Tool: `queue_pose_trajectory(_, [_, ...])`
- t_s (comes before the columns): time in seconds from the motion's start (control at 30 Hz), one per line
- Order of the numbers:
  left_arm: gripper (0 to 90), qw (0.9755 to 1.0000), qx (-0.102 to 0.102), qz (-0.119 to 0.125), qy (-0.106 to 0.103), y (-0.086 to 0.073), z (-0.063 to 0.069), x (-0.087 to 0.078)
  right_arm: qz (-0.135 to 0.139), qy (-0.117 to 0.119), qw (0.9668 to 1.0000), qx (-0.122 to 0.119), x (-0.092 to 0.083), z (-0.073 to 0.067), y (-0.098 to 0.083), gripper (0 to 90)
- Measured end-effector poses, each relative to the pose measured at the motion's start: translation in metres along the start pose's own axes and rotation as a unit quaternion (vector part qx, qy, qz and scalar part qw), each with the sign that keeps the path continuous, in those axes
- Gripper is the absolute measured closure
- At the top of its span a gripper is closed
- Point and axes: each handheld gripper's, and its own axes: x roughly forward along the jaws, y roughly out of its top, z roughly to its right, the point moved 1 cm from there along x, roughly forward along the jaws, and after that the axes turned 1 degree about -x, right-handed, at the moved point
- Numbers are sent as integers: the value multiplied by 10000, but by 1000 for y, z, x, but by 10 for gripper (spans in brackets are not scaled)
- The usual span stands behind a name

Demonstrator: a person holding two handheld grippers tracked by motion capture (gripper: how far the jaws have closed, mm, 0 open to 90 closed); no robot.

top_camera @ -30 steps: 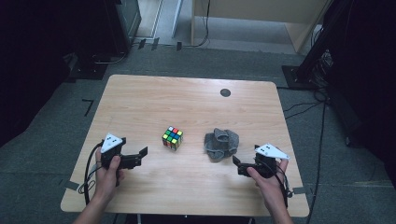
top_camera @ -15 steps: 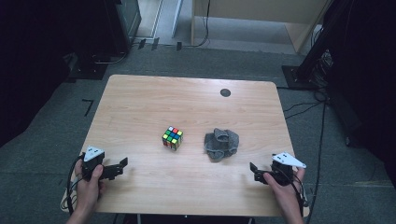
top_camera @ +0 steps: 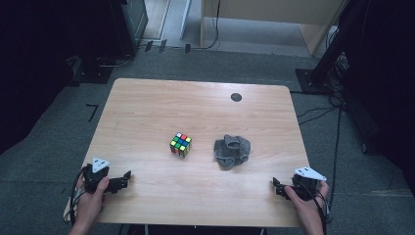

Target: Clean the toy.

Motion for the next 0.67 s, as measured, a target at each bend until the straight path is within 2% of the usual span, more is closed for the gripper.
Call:
queue_pose_trajectory(0.07, [8, 10000, 56, 3, -54, 0, 1, 1, -29, -25, 10000, -28, 0, -1, 0, 13])
queue_pose_trajectory(0.67, [8, 10000, 35, -3, -28, 0, 3, 0, -49, -17, 10000, 22, 1, 0, 0, 7])
